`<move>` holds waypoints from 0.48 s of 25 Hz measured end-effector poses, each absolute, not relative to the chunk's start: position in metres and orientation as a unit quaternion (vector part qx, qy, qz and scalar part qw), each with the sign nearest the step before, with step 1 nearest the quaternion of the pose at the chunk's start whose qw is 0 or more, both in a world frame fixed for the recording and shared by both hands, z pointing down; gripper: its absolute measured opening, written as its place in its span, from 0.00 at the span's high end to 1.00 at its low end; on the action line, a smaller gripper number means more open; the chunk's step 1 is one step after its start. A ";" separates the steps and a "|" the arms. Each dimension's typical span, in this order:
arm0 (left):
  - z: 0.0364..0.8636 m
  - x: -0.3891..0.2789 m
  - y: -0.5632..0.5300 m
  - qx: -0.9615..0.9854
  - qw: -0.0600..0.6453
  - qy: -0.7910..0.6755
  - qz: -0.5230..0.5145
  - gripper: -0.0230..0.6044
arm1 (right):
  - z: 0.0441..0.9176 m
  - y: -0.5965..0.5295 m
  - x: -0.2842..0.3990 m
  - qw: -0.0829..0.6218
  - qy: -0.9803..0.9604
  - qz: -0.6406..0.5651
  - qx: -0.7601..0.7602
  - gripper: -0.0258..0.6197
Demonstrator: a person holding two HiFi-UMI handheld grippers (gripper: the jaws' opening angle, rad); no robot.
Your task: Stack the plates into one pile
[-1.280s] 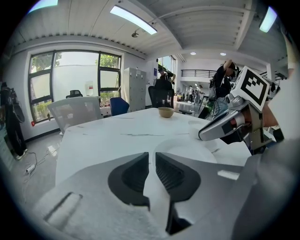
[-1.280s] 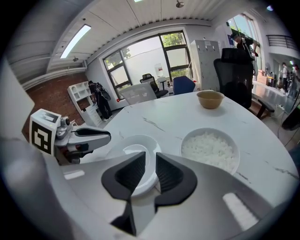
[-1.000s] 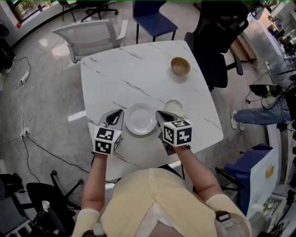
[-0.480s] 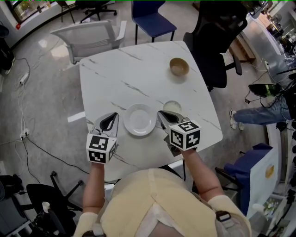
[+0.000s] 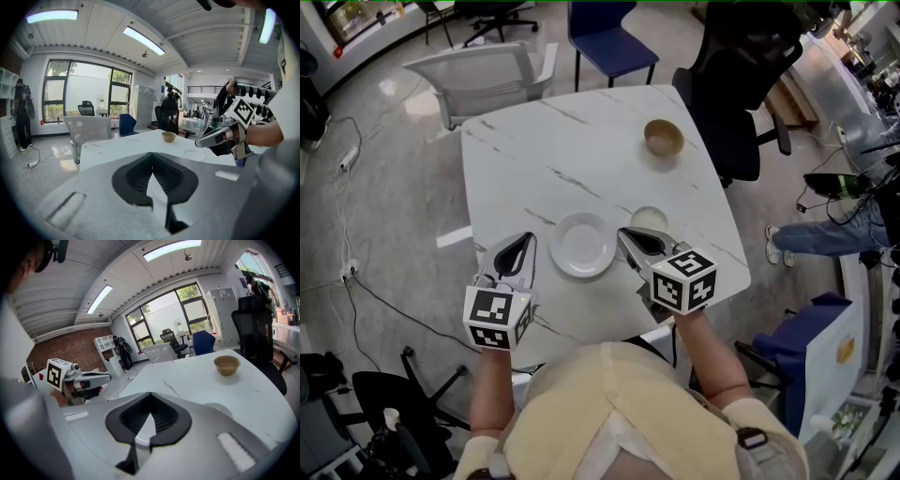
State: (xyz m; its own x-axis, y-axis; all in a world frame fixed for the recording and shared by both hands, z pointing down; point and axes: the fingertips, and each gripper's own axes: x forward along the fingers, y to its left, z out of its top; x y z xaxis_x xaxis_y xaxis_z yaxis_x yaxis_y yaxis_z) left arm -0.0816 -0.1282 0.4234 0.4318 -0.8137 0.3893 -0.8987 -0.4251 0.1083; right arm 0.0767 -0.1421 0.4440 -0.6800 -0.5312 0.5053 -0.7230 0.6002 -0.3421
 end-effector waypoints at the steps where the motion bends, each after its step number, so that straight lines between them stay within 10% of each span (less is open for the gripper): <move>1: 0.420 -0.080 -0.127 0.835 0.152 -0.512 0.132 0.96 | 0.441 -0.141 0.076 0.176 -0.879 0.268 0.354 0.96; 12: 0.417 -0.087 -0.124 0.830 0.166 -0.519 0.121 0.96 | 0.438 -0.141 0.071 0.177 -0.886 0.265 0.337 0.96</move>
